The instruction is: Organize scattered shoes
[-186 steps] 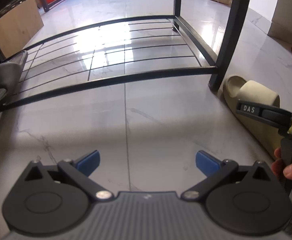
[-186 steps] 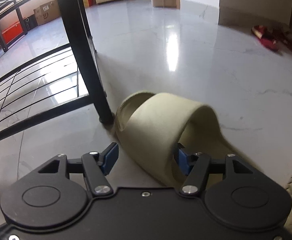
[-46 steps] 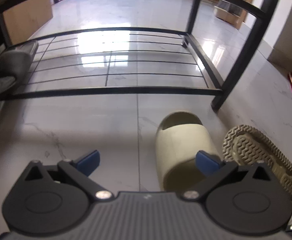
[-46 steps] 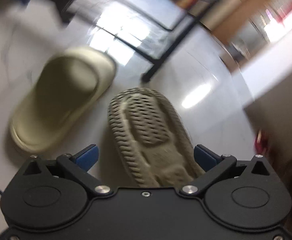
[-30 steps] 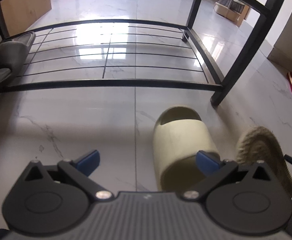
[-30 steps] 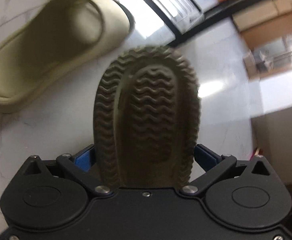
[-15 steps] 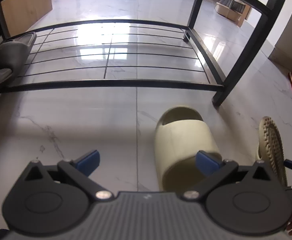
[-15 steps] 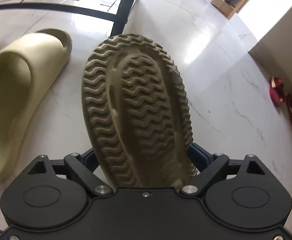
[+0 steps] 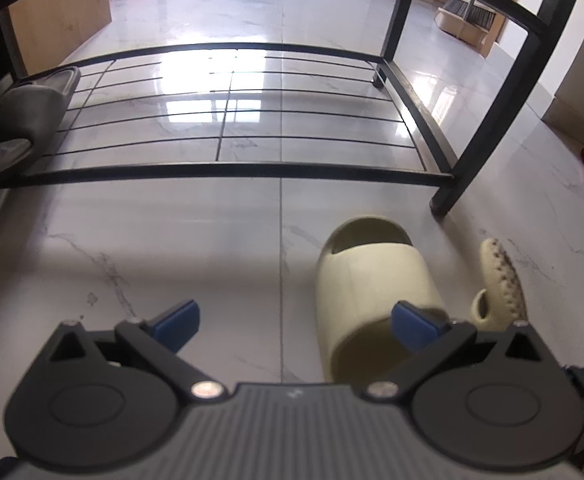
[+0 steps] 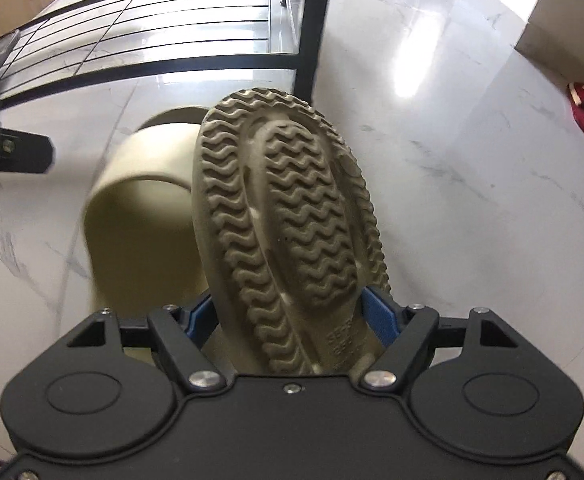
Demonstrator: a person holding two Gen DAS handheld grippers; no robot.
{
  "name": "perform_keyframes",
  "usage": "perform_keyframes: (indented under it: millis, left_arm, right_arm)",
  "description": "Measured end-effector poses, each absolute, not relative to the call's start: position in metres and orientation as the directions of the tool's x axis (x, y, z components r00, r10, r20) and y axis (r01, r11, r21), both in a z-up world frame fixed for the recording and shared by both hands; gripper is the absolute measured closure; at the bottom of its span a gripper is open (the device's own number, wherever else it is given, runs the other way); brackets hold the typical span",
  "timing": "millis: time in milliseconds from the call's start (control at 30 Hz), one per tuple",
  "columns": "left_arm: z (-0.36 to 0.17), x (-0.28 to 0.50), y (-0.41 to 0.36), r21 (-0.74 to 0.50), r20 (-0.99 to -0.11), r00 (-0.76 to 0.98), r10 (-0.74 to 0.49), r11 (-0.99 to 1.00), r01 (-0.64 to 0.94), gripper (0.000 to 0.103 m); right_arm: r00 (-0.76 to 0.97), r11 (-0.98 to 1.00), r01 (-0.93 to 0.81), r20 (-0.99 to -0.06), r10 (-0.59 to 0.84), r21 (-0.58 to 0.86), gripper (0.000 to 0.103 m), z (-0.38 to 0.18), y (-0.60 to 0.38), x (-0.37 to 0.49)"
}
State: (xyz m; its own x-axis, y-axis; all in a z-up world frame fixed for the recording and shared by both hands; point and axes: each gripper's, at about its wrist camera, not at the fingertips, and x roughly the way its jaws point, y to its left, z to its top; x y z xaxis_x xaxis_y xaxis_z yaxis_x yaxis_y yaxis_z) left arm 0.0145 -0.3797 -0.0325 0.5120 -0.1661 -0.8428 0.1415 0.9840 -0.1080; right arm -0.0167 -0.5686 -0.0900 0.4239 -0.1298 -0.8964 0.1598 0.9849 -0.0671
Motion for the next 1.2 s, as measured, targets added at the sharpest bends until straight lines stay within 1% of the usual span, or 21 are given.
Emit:
perform_keyframes:
  millis: [100,200,333,433,467,500,533,600,700,833,900,1033,1100,1200]
  left_arm:
    - [-0.031,0.015,-0.377,-0.098,-0.840,0.521,-0.148,0.988,0.123,0.001]
    - [-0.030,0.015,-0.376,-0.046,-0.837,0.540,-0.092,0.994,0.098,0.001]
    - [-0.026,0.016,-0.371,-0.052,-0.826,0.558,-0.087,0.996,0.078,0.001]
    - [-0.023,0.016,-0.367,-0.060,-0.820,0.566,-0.086,0.996,0.064,0.001]
    - [-0.023,0.016,-0.366,-0.066,-0.819,0.566,-0.088,0.996,0.060,0.001]
    - [-0.023,0.016,-0.365,-0.070,-0.822,0.563,-0.089,0.996,0.057,0.001]
    - [-0.023,0.017,-0.364,-0.073,-0.824,0.560,-0.091,0.996,0.054,0.001]
    - [-0.022,0.017,-0.363,-0.081,-0.823,0.560,-0.093,0.996,0.047,0.001]
    - [-0.021,0.018,-0.359,-0.110,-0.819,0.563,-0.111,0.993,0.036,0.001]
    - [-0.024,0.019,-0.359,-0.147,-0.835,0.531,-0.146,0.988,0.041,0.001]
    - [-0.029,0.020,-0.362,-0.198,-0.848,0.489,-0.204,0.978,0.064,0.001]
    - [-0.045,0.021,-0.378,-0.315,-0.878,0.328,-0.349,0.936,0.154,0.001]
    - [-0.047,0.017,-0.390,-0.323,-0.880,0.293,-0.375,0.923,0.210,0.001]
    - [-0.049,0.011,-0.403,-0.285,-0.895,0.282,-0.347,0.928,0.238,0.001]
  right_arm:
    - [0.408,0.972,0.228,-0.901,-0.150,-0.059,0.025,-0.090,-0.558,-0.011]
    - [0.403,0.954,0.301,-0.905,-0.138,-0.011,0.024,-0.088,-0.545,-0.010]
    - [0.406,0.946,0.320,-0.909,-0.096,0.043,0.024,-0.084,-0.529,-0.015]
    - [0.423,0.948,0.308,-0.905,-0.057,0.084,0.020,-0.083,-0.516,-0.021]
    - [0.429,0.948,0.302,-0.902,-0.045,0.096,0.015,-0.082,-0.515,-0.022]
    - [0.433,0.949,0.297,-0.901,-0.033,0.108,0.007,-0.082,-0.514,-0.023]
    - [0.433,0.946,0.299,-0.901,-0.020,0.123,0.004,-0.080,-0.515,-0.025]
    - [0.443,0.933,0.318,-0.897,0.012,0.169,0.003,-0.072,-0.520,-0.030]
    - [0.496,0.923,0.323,-0.868,0.025,0.211,0.000,-0.050,-0.528,-0.045]
    - [0.556,0.897,0.359,-0.831,0.015,0.257,0.000,-0.024,-0.549,-0.076]
    - [0.585,0.862,0.414,-0.811,-0.006,0.292,0.000,-0.015,-0.563,-0.094]
    - [0.631,0.726,0.567,-0.772,-0.078,0.390,0.000,-0.009,-0.600,-0.144]
    - [0.627,0.668,0.617,-0.773,-0.097,0.417,0.000,-0.013,-0.616,-0.160]
    - [0.604,0.636,0.658,-0.787,-0.126,0.403,0.000,-0.018,-0.628,-0.176]
